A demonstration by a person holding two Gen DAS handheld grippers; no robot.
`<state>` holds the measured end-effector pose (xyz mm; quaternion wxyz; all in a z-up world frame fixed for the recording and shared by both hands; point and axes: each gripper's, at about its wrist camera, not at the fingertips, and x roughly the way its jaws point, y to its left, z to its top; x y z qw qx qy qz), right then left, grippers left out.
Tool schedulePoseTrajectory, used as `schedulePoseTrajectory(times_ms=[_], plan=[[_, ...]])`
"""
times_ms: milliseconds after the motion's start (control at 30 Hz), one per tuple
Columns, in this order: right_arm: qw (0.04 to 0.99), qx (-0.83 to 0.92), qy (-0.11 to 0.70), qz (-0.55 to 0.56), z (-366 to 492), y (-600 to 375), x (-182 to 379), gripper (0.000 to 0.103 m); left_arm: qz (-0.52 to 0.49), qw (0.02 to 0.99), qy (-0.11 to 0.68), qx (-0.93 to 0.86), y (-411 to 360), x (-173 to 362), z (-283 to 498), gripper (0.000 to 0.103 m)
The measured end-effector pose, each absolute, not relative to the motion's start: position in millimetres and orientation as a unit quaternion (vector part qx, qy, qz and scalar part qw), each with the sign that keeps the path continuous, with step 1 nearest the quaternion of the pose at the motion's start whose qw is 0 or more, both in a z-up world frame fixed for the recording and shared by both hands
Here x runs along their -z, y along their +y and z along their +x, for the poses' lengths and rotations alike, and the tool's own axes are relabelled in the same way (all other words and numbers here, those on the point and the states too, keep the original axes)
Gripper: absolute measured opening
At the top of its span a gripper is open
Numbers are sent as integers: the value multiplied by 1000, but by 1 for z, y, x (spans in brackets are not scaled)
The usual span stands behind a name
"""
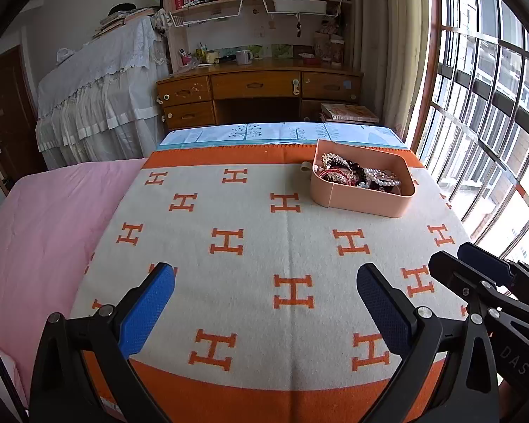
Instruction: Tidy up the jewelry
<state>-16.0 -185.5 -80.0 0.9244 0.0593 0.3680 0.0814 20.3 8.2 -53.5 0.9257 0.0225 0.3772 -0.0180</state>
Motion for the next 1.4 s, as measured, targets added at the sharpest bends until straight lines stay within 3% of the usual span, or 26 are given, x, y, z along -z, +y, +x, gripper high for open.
schedulePoseTrajectory(times_ms=[1400], plan=[[924,-82,368,60,-18,-184,81,46,21,925,379,15,13,57,13,102]])
